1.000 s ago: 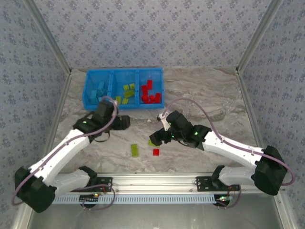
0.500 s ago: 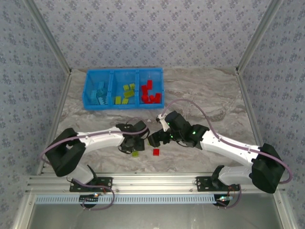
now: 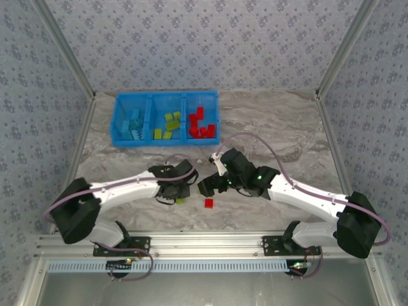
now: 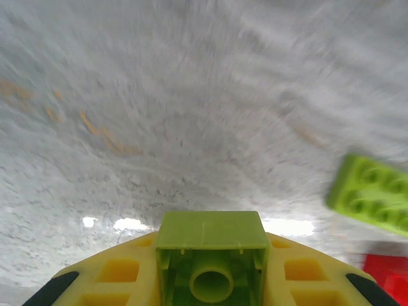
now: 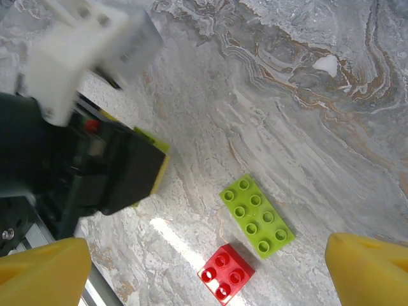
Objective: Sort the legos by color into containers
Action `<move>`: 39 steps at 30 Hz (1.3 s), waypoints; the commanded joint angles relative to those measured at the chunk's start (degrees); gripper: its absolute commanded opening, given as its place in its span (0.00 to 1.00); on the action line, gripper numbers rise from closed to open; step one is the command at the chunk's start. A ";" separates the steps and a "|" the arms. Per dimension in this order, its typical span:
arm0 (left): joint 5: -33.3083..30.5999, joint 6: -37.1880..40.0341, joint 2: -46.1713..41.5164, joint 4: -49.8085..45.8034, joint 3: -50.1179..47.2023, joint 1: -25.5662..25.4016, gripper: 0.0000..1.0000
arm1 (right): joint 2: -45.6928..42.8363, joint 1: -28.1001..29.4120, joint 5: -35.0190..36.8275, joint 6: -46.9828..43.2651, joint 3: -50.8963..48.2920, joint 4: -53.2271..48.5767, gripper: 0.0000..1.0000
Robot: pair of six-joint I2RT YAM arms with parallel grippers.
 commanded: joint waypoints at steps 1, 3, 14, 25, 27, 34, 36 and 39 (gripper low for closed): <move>-7.65 6.57 -5.98 -0.82 4.63 4.82 0.19 | -2.01 0.26 1.42 0.66 1.84 -0.55 0.97; -10.93 12.40 -7.77 0.54 7.49 9.89 0.17 | -2.91 0.26 2.59 0.70 1.43 0.53 0.97; -14.75 31.34 15.43 11.69 31.91 28.92 0.16 | -6.58 0.35 6.25 4.02 -1.80 1.61 0.97; -16.76 34.45 39.98 4.73 59.02 33.41 0.33 | -12.48 0.37 9.88 6.56 -4.29 -1.37 0.97; -15.96 35.53 41.16 2.34 61.92 33.37 0.40 | -12.72 0.35 10.35 6.76 -4.30 -1.50 0.97; -11.13 35.29 34.65 0.38 58.73 32.59 0.57 | -9.07 -0.17 9.82 6.22 -3.73 1.16 0.98; -9.17 35.20 29.89 0.56 55.47 31.42 0.57 | -6.99 -0.39 9.36 5.88 -2.96 1.42 0.98; -7.95 36.50 20.37 2.93 47.51 28.01 0.57 | -3.77 -0.60 9.57 4.99 -1.90 1.96 0.98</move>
